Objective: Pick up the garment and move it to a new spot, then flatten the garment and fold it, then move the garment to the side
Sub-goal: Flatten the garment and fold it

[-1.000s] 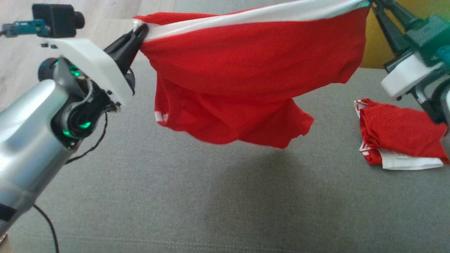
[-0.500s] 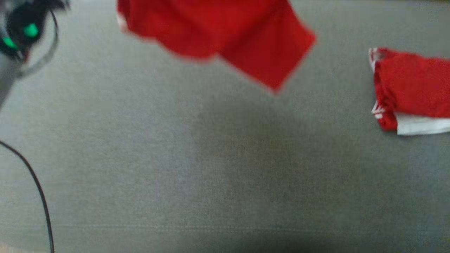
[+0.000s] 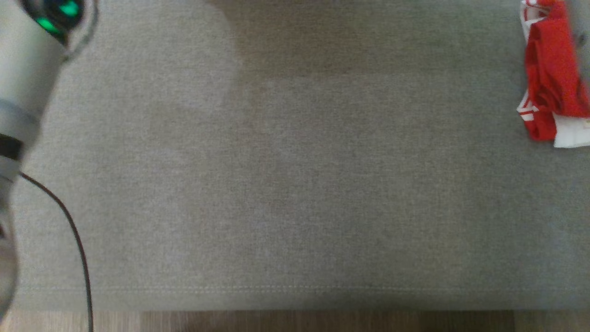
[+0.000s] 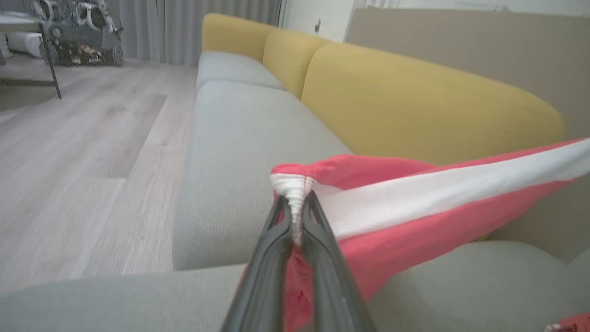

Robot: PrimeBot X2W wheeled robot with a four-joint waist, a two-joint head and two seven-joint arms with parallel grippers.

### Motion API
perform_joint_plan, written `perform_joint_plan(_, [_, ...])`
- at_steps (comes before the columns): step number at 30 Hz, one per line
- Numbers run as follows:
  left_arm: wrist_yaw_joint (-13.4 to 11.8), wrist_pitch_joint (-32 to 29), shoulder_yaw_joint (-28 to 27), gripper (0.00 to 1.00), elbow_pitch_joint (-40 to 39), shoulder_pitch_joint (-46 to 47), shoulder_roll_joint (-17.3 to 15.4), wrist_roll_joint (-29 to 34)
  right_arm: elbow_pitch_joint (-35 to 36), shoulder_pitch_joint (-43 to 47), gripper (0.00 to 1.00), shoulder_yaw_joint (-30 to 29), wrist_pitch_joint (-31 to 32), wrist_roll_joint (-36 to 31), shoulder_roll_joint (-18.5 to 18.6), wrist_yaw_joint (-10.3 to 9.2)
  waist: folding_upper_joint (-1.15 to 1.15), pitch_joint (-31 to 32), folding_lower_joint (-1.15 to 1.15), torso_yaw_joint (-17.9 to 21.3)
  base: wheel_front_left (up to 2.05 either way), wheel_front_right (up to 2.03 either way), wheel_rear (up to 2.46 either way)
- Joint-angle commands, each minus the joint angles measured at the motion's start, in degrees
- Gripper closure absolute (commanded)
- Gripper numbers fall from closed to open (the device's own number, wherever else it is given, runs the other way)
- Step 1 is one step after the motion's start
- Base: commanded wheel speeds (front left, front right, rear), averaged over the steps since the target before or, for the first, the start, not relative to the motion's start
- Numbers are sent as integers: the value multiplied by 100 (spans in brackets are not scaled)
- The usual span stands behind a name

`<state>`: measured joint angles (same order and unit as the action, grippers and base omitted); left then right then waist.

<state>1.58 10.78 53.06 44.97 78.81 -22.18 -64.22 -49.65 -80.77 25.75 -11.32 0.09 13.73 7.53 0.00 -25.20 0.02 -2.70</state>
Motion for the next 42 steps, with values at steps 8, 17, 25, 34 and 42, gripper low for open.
perform_joint_plan(8, [439, 172, 435, 100, 614, -830, 116, 211, -619, 1243, 100, 257, -324, 130, -333, -4, 0, 285, -2, -140, 0, 0, 0])
perform_joint_plan(17, [581, 246, 1157, 100, 664, -2128, 69, 382, -1172, 2480, 100, 1225, -300, 813, -130, -4, 0, 1094, -2, -189, 0, 0, 0])
perform_joint_plan(25, [589, 341, 1449, 100, 504, -2981, 24, 399, -1004, 3264, 100, 2355, -62, 1734, 448, -4, 0, 1690, -2, -195, 0, 0, 0])
perform_joint_plan(34, [590, 385, 1519, 100, 283, -3616, 19, 343, -245, 3831, 100, 3230, 331, 2730, 1205, -4, 0, 2132, -2, -171, 0, 0, 0])
perform_joint_plan(42, [533, 270, 1699, 100, -254, -4360, -140, 323, 1164, 4274, 100, 4268, 1174, 3835, 2210, -4, 0, 2576, -2, -86, 0, 0, 0])
